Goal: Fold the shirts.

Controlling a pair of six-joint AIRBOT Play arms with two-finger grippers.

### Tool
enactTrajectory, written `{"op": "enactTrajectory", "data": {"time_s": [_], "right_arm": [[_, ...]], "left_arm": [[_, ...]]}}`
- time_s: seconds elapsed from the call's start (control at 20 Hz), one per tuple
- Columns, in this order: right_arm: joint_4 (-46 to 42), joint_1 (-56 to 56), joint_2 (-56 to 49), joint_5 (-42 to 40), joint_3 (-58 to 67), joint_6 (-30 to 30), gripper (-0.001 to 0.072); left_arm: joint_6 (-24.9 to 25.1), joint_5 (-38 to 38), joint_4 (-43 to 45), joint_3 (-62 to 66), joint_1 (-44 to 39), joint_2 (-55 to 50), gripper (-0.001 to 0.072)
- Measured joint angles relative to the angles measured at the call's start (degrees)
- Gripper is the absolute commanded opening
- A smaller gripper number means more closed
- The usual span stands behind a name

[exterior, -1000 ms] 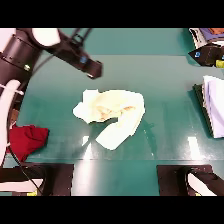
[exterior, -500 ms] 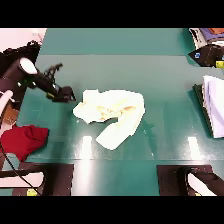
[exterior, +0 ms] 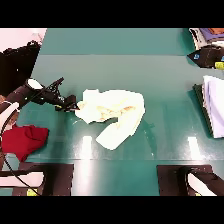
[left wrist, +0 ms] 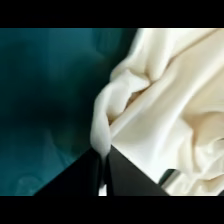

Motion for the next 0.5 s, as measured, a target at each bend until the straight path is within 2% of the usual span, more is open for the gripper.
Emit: {"op": "enactTrajectory", "data": {"time_s": [0.15,0.2,0.25,0.3,0.5], "right_arm": [[-1.8,0.0,-1.8,5.7,-0.6,0.1,0.002],[-2.3,0.0,-2.9,8.1,-1.6,0.1,0.0081],[-2.6,0.0,-3.9,9.8,-3.1,0.2,0.0299],[-2.8,0.0,-5.2,11.1,-5.1,0.3,0.0461],[0.4,0.2,-11.4,12.0,-15.7,-0.6,0.046]], "left_arm": [[0.7,-0.3,-0.9,5.4,0.1,0.6,0.0024],[0.8,-0.6,-0.8,7.8,0.1,0.9,0.0024],[0.9,-1.0,-0.7,10.5,0.1,1.3,0.0024],[1.0,-1.5,-0.5,13.0,0.1,1.6,0.0024],[1.1,-2.7,0.0,19.6,0.1,2.2,0.0025]]}}
